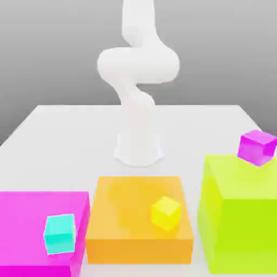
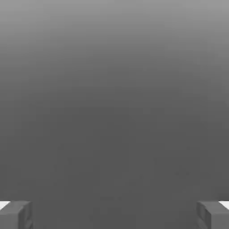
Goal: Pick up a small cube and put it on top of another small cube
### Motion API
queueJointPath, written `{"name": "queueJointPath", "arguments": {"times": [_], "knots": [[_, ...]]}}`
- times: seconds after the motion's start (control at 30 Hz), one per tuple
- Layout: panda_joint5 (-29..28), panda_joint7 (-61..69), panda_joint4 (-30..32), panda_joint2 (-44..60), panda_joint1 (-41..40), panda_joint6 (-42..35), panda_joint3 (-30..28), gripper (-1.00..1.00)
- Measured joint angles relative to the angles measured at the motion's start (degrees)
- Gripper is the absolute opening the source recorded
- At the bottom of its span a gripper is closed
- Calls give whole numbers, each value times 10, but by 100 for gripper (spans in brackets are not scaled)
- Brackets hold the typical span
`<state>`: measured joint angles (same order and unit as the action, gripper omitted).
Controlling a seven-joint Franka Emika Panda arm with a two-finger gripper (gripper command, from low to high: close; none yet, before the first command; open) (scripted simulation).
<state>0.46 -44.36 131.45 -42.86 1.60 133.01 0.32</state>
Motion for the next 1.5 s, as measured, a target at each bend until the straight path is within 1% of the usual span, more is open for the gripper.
{"name": "queueJointPath", "arguments": {"times": [0.23, 0.5, 0.77, 1.03, 1.23, 1.3, 1.4, 1.47, 1.5], "knots": [[59, 67, 32, 79, 87, 39, -6, 0], [118, 137, 63, 158, 181, 65, 16, 0], [159, 194, 94, 235, 261, 91, 60, 0], [171, 230, 126, 309, 330, 123, 119, 0], [152, 237, 152, 363, 372, 151, 168, 0], [132, 230, 169, 390, 382, 176, 179, 0], [71, 198, 203, 435, 392, 226, 179, 0], [4, 158, 225, 463, 393, 259, 166, 0], [-32, 132, 237, 473, 389, 278, 148, 0]]}}
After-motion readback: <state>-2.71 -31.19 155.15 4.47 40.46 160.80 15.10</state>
